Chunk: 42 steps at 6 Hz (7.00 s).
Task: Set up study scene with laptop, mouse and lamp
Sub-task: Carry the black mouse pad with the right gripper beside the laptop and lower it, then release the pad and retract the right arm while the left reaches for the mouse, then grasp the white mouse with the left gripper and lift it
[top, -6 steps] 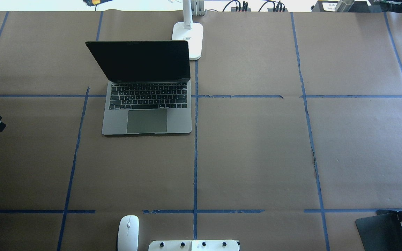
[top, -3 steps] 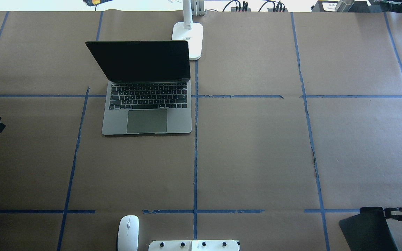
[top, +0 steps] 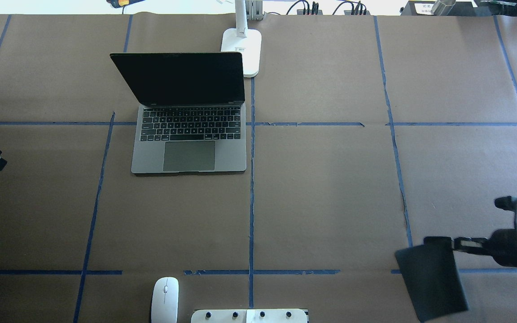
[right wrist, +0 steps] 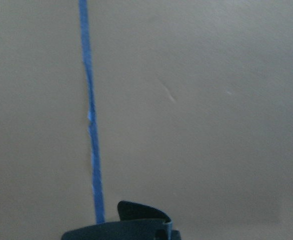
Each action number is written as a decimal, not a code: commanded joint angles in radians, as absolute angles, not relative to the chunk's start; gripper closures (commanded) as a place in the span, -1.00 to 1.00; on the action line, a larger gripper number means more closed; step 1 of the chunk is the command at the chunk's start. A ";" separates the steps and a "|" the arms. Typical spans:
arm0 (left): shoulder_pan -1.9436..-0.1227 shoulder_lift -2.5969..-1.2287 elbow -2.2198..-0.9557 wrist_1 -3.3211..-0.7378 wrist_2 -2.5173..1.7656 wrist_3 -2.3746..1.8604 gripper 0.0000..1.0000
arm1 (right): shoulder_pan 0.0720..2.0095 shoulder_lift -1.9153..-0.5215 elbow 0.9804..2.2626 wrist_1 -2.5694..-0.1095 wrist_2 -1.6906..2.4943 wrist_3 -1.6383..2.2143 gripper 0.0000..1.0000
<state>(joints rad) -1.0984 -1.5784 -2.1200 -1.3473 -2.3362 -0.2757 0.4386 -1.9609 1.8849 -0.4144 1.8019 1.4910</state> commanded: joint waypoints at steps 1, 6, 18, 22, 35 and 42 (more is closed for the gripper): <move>-1.098 -1.578 -2.121 -1.348 -2.338 -0.276 -1.00 | 0.543 -1.695 1.882 -0.698 1.824 1.493 1.00; -1.097 -1.583 -2.123 -1.348 -2.338 -0.279 -1.00 | 0.713 -0.998 1.424 -1.017 1.859 1.559 1.00; -0.800 -1.617 -2.222 -1.546 -2.113 -0.687 -1.00 | 1.029 -1.300 1.940 -1.771 2.131 0.496 -1.00; -0.282 -1.614 -2.336 -1.613 -1.704 -1.255 -1.00 | 1.424 -1.743 2.086 -1.813 2.261 -0.207 -1.00; 0.032 -1.799 -2.063 -1.620 -1.450 -1.542 -0.07 | 1.534 -1.853 2.048 -1.813 2.318 -0.365 -1.00; -0.220 -1.986 -2.073 -1.601 -1.606 -1.414 0.85 | 1.534 -1.853 2.042 -1.813 2.318 -0.365 -1.00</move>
